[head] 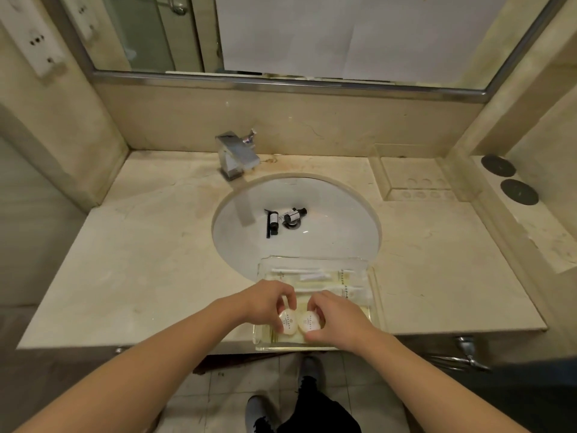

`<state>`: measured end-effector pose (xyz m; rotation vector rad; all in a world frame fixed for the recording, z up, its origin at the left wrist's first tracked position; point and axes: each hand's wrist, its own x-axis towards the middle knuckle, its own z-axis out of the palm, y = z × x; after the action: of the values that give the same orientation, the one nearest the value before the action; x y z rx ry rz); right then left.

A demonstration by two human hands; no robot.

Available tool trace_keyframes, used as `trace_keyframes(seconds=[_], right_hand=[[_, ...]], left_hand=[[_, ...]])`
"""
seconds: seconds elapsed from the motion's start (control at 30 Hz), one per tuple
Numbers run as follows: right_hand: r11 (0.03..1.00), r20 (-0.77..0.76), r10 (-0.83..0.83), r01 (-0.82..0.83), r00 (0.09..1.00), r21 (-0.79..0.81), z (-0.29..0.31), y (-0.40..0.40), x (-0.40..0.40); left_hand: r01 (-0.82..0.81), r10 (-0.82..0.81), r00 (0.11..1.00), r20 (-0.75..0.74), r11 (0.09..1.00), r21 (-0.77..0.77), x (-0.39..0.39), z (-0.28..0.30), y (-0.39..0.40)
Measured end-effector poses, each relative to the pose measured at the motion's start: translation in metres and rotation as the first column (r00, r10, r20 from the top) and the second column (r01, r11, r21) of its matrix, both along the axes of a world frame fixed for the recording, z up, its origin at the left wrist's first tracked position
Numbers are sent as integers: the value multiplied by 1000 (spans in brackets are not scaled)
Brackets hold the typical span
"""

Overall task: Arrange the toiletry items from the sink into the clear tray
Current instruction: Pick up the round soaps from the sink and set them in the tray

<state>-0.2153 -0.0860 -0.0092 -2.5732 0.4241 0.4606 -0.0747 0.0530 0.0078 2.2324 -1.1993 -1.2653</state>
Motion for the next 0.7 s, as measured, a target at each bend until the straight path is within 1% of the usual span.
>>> trace_keyframes(seconds=[0.1,0.27,0.37,0.57,0.7], right_hand=[[999,-41,39,-38,998,20,-1,3,3],[996,-79,57,-52,995,66,-1,3,5],[994,-68,34,-27,997,106,-2,1,3],[991,-33,18,-14,999,131,-5,1,2],[992,-33,11,-7,999,130,-8,1,3]], left_hand=[[41,-41,998,48,999,3,-3,0,3],[106,-105,988,114,994,4,-5,-1,4],[117,-117,985,123,993,9,-4,-2,4],[112,-113,987,112,994,17,-4,-3,3],[116,-118,984,137,993,22,-6,-6,3]])
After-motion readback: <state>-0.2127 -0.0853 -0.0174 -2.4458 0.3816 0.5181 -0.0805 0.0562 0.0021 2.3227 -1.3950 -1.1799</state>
